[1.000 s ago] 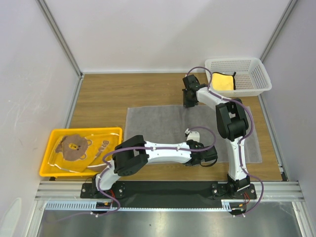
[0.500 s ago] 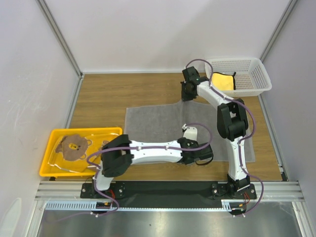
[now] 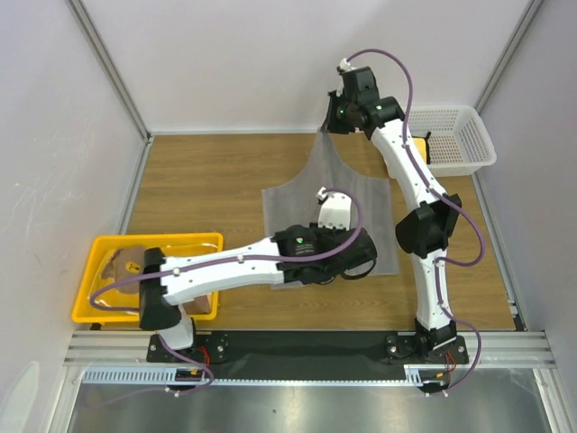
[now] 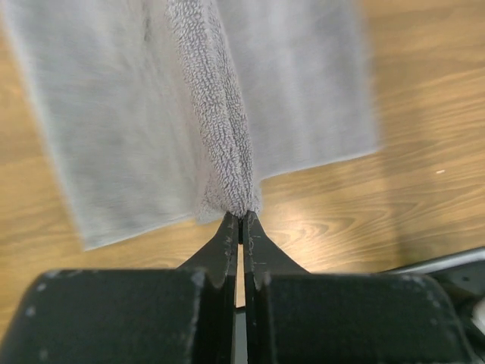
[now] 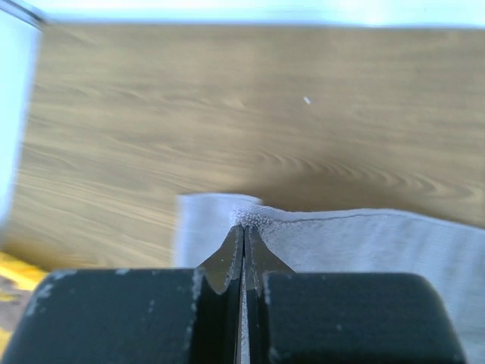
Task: Fold and stack the towels
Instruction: Fold the towel
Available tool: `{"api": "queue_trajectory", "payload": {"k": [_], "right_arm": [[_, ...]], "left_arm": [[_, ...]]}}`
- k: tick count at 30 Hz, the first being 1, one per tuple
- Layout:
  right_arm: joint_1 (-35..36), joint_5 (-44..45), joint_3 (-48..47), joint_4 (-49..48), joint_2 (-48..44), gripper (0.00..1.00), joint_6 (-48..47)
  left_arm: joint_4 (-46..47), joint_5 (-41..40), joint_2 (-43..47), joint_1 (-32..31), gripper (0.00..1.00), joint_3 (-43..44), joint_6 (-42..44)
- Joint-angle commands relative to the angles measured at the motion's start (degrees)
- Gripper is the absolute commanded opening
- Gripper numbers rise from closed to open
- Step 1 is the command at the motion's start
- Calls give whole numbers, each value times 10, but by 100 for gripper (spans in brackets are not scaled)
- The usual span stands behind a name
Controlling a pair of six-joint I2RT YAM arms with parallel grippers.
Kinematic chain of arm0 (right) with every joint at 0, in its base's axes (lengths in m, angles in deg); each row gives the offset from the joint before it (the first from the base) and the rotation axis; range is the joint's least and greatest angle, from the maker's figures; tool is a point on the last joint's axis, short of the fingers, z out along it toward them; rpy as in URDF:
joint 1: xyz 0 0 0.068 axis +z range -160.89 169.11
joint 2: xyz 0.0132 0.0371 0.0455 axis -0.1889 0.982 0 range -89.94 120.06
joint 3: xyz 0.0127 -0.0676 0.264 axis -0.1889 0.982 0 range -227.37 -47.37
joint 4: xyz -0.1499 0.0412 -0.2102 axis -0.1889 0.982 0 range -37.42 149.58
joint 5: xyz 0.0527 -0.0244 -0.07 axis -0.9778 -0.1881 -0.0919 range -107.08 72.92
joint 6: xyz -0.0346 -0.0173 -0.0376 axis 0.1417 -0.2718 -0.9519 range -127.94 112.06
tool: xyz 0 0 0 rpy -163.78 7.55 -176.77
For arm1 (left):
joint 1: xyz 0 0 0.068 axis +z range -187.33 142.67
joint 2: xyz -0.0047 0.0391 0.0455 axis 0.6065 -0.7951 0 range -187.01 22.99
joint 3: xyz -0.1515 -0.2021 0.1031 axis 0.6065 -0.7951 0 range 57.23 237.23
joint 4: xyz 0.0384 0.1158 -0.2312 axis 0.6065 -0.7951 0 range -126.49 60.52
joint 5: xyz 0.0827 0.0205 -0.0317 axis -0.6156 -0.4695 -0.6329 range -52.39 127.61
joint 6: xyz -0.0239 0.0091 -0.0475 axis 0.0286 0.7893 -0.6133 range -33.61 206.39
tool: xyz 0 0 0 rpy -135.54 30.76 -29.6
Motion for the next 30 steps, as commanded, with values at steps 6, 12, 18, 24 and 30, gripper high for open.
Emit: {"api": "queue_trajectory", "payload": {"k": [6, 12, 18, 24, 30], "right_arm": [[-20, -66, -33, -59, -83, 0, 79], [-14, -117, -42, -77, -101, 0, 109], [29, -145, -24, -135, -110, 0, 158], [76, -151, -25, -220, -89, 0, 223], [89, -151, -36, -233, -82, 0, 249]], "left_arm": [[-40, -27, 112, -4, 0, 89, 94], [-46, -29, 181, -4, 0, 90, 117], [-82, -77, 250, -3, 0, 69, 123], [-142, -122, 304, -2, 1, 97, 162], [-199, -127, 299, -2, 0, 162, 225]]}}
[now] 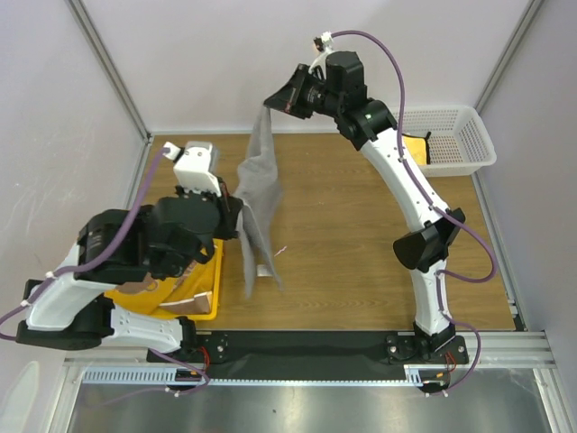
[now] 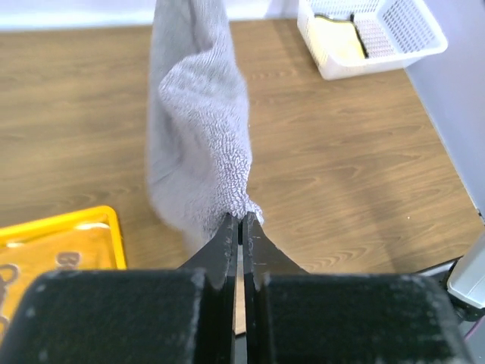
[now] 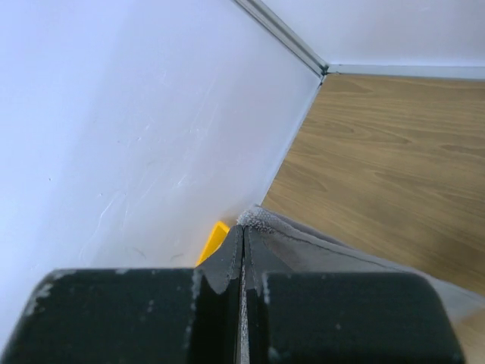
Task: Fold and stack the towels
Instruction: Fold the towel
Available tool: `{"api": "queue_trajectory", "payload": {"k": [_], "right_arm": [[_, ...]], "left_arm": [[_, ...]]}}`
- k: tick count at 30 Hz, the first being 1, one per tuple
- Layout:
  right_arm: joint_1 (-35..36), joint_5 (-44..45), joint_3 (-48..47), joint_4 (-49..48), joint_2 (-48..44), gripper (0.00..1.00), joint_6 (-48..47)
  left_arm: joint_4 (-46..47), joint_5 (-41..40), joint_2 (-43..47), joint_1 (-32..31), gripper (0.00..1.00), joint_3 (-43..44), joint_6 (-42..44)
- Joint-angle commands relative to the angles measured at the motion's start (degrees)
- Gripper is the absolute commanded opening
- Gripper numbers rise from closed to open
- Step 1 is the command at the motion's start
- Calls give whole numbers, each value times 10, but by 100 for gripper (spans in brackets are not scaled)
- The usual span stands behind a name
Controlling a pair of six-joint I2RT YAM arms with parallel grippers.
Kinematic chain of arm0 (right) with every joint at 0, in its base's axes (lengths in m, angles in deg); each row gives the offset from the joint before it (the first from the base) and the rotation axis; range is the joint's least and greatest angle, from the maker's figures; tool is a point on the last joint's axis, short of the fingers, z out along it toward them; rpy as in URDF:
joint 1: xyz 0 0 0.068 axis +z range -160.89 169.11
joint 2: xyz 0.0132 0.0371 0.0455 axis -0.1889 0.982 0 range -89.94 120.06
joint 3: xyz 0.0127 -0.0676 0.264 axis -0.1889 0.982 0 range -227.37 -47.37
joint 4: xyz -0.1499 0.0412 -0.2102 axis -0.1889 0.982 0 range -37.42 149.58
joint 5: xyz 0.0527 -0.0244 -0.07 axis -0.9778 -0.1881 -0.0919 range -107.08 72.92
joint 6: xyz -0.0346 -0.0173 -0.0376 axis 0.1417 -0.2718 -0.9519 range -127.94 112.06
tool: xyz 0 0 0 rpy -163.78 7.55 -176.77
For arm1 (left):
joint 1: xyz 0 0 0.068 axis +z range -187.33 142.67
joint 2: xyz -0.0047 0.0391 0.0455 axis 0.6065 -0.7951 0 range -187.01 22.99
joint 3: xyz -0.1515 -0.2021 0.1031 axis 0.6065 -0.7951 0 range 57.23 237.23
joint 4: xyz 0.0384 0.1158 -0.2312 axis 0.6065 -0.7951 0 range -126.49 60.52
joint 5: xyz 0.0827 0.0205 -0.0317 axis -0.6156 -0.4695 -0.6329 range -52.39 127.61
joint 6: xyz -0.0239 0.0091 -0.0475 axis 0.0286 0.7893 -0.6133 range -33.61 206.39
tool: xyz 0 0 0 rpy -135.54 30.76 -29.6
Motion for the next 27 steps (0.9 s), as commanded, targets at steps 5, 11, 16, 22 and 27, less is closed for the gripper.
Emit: {"api": "queue_trajectory", "payload": {"k": [5, 11, 16, 22, 27], "right_arm": [[-26, 23, 76, -4, -63, 0, -26], [-98, 12, 373, -6, -185, 0, -109], [-222, -84, 612, -92, -247, 0, -160], [-270, -64, 710, -95, -252, 0, -297], [-306, -47, 720, -87, -239, 0, -339]], "left_arm": [[20, 43, -45, -4, 0, 14, 98], [127, 110, -91, -40, 0, -112, 121], [286, 183, -180, -79, 0, -195, 113], [389, 217, -342, -130, 0, -139, 109], [416, 236, -458, -132, 0, -50, 128]]}}
